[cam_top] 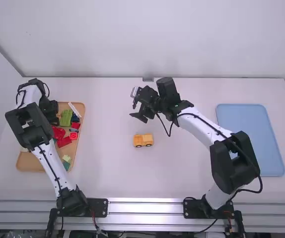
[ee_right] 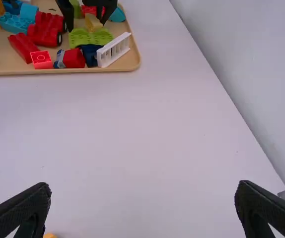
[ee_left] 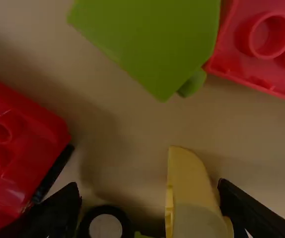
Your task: Assemble lego blocks to make yellow taxi
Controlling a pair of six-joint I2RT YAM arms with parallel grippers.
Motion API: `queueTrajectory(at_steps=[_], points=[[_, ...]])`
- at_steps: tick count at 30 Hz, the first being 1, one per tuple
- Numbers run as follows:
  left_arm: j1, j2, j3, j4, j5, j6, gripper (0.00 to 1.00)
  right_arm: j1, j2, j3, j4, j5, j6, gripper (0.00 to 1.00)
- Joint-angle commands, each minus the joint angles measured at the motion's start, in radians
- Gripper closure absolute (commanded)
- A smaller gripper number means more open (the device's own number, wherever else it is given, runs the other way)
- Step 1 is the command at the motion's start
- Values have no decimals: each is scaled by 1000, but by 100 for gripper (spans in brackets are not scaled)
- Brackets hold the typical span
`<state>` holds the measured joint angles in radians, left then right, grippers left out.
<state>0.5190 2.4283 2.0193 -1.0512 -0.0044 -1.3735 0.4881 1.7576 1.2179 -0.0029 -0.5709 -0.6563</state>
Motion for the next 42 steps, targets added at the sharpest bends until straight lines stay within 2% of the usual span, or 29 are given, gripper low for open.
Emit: queueTrajectory(at_steps=[1, 5, 6, 9, 17, 21, 24, 30, 42], points=[[-8, -2, -10, -12, -15, -6, 25, 5, 3, 30, 3, -5, 0, 1], [-8, -2, -10, -13, -15, -6, 25, 5, 3, 30, 2, -4, 1, 1], [-8, -2, -10, -12, -13, -6, 34, 4, 3, 30, 0, -4, 0, 2], [-10, -2, -11, -15, -13, -5, 49, 4, 3, 30, -2, -4, 0, 1], [-9, -2, -11, -16, -14, 35, 47, 5, 3, 30, 0, -5, 0, 1], [-10, -2, -26, -6, -12, -30, 38, 5, 4, 30, 1, -6, 0, 2], [-10, -2, -42, 13, -11, -43, 37, 5, 4, 30, 1, -7, 1, 1], [-11, -2, -45, 36, 63, 47, 46, 5, 4, 30, -1, -7, 0, 1], [-16, -2, -45, 34, 119, 111, 44, 5, 4, 30, -5, -5, 1, 1]])
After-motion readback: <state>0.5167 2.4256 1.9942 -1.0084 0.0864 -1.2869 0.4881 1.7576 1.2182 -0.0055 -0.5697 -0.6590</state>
